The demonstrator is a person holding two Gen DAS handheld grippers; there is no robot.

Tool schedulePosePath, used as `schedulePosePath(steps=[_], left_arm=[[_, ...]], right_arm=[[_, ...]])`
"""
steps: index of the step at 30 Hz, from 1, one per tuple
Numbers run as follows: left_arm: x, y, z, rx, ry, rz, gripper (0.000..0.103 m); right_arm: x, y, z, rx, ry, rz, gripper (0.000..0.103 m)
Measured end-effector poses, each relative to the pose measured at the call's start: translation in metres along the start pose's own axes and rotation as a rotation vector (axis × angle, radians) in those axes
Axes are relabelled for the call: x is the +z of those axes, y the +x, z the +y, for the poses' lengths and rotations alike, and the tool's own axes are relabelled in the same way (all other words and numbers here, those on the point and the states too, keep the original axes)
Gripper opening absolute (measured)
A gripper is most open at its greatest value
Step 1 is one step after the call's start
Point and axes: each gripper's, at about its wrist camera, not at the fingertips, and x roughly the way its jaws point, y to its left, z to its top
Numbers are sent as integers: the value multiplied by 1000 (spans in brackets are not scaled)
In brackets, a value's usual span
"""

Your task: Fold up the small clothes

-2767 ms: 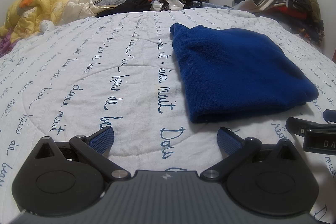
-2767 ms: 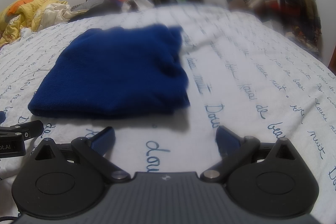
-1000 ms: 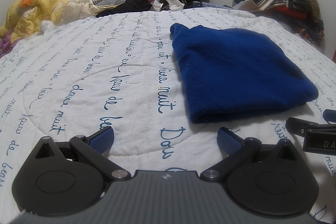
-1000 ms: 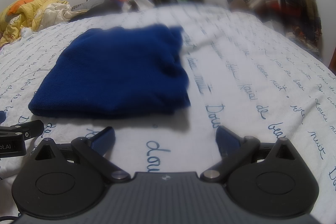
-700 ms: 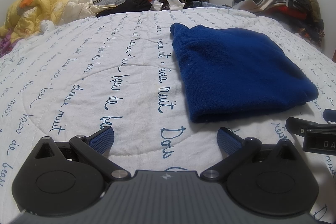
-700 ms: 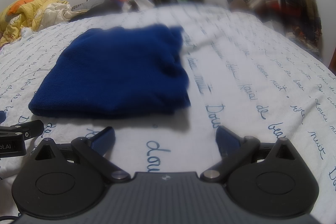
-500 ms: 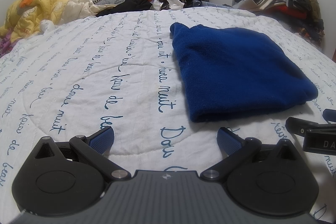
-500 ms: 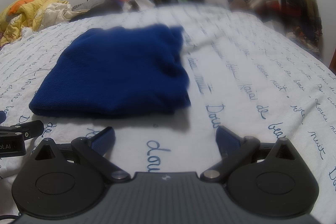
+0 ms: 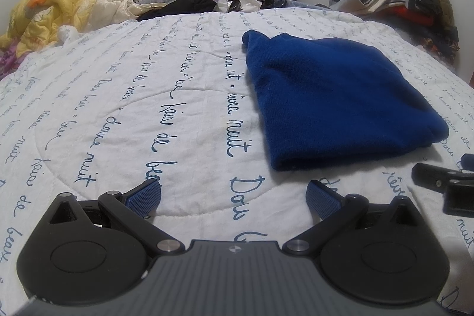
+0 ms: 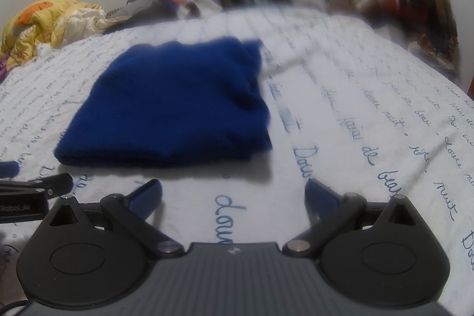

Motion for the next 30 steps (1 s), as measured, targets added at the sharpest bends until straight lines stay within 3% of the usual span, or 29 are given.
schedulePosePath(steps=[30], left_arm=[[4,-6,11,10,-22,9,103]], right_arm=[[-1,8,3,-2,-7,18,103]])
